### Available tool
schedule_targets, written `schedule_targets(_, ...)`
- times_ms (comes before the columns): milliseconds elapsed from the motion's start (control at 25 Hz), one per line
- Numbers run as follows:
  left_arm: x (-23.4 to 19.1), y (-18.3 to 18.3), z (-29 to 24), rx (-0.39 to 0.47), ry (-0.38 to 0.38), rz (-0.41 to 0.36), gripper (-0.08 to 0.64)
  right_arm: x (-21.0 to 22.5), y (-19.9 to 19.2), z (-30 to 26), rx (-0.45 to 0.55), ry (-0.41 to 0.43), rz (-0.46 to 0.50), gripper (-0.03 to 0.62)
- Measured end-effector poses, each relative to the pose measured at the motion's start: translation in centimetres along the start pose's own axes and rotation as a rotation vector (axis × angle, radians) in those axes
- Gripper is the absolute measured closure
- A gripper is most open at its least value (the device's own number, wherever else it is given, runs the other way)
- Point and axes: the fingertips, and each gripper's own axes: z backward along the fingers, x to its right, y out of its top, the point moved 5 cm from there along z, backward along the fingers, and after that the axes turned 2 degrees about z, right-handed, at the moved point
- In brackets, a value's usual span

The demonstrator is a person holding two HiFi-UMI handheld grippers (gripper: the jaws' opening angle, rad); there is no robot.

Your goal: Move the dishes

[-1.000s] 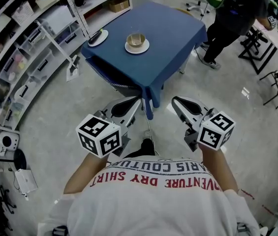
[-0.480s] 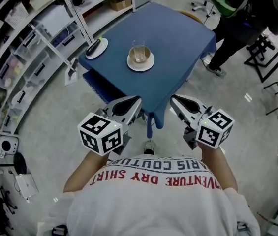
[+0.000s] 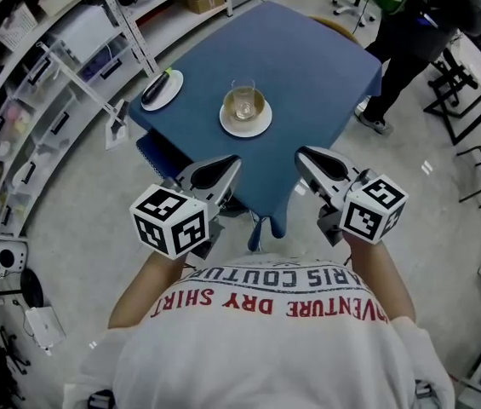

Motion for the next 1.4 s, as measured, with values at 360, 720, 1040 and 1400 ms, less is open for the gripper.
schedule_targets(360,-2.4,-0.7,-0.4,0.014,0.045,0.048,0.531,2.5,-0.5,-2.3,-0.059,-0.019,0.026,0.410)
schedule_targets(720,-4.7,0.0,-1.7,0.026,0.117,0.101,0.531,5.7,0.3,-7.2,-0.135,0.038,0.099,0.301)
schedule_targets(1040,-7.5,0.2,-2.8,0.046,0.200,0.154,0.531,8.8,-1.1,-13.5,-0.261,0.093,0.255,0.279)
schedule_targets(1400,-9.5,-0.4,-3.2,0.038,0.282,0.204,0.531,11.6,-2.0,-19.6,-0.297,0.104,0.300,0.279)
